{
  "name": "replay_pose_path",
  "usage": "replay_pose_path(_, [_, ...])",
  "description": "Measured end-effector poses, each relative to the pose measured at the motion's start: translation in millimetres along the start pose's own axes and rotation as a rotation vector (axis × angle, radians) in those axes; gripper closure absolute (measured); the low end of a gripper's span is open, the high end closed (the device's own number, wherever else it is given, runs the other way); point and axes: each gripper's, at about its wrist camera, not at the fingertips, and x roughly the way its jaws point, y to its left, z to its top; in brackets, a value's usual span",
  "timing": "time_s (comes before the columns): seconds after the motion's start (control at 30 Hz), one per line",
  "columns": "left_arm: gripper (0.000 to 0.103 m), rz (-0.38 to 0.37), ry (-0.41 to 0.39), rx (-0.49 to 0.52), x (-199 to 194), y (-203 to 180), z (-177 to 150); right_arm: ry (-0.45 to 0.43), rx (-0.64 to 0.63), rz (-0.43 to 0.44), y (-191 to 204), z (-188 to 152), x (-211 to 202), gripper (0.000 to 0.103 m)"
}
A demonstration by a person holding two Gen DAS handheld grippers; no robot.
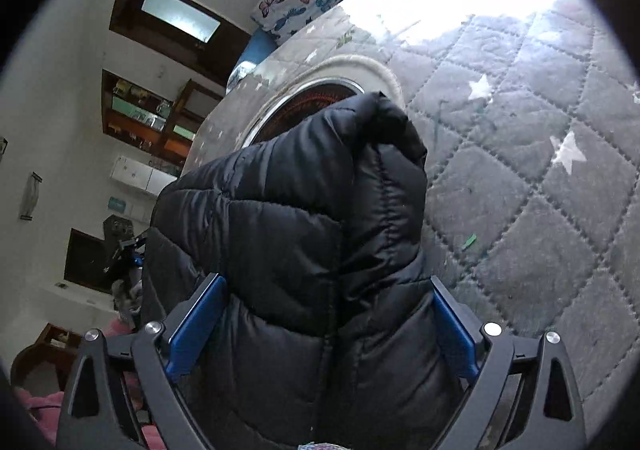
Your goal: Fold large clothes
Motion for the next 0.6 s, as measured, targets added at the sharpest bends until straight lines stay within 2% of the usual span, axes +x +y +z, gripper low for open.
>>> replay_pose_path(0.17, [0.0, -0.04, 0.018, 0.002, 5, 3, -1, 0.037, 0.001, 0.034, -1, 5, 3, 0.0])
replay_pose_path(0.3, [0.001, -0.04, 0.021, 0.03, 6, -9, -6, 0.04, -0.031, 0.024, 8, 4, 8, 0.0])
replay_pose_path(0.43, [0.004, -0.031, 0.03, 0.051, 4, -8, -5, 0.097, -0.034, 0.044, 13, 2, 12, 0.0])
replay_pose_path(0.5, [0.004, -0.027, 0.044, 0.05, 7, 0, -1, 0.119, -0.061, 0.022, 17, 2, 16, 0.0])
replay_pose_path(0.6, [0.003, -0.029, 0.05, 0.037, 12, 2, 7, 0.104, -0.06, 0.006, 18, 3, 17, 0.0])
